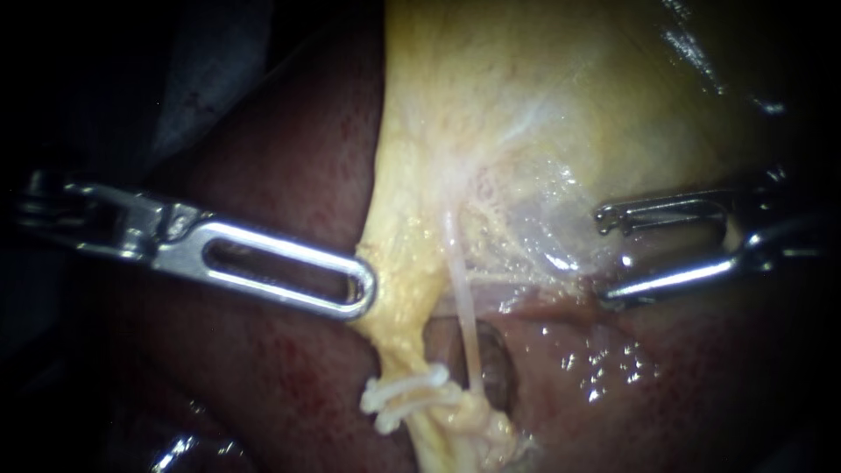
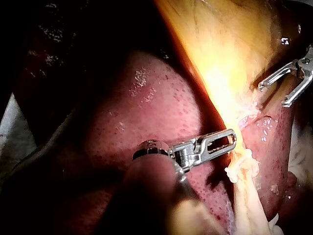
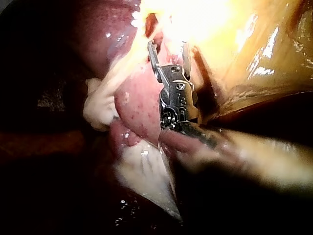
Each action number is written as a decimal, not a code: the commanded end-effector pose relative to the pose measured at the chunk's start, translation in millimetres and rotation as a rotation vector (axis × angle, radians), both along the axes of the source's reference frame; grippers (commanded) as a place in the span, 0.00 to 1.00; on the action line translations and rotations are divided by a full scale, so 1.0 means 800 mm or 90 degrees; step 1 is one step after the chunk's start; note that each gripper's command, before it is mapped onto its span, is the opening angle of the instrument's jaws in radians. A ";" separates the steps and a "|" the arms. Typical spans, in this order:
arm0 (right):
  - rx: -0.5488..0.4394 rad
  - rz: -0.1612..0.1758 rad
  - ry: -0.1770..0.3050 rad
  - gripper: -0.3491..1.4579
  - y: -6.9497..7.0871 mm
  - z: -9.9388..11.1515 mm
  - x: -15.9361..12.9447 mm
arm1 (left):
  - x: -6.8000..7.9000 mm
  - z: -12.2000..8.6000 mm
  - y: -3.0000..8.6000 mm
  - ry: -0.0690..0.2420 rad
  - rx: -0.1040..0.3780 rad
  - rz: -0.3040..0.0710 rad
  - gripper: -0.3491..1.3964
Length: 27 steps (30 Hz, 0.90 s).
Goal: Going back second clip left tube
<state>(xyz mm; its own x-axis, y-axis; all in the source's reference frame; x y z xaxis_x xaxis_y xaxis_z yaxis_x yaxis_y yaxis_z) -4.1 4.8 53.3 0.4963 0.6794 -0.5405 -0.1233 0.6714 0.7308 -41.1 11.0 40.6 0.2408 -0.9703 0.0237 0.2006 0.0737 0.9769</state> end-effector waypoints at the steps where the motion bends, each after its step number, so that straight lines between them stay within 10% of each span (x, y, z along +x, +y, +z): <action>1: 0.000 0.000 0.000 0.49 -0.0001 0.0000 0.0000 | -0.0002 0.0001 -0.0001 0.001 -0.001 -0.001 0.00; 19: 0.000 0.000 0.000 0.50 -0.0003 -0.0002 0.0000 | -0.0077 0.0097 -0.0016 0.019 -0.023 -0.006 0.00; 27: 0.000 0.000 0.000 0.50 -0.0004 -0.0002 0.0000 | -0.0081 0.0102 -0.0020 0.018 -0.024 -0.002 0.00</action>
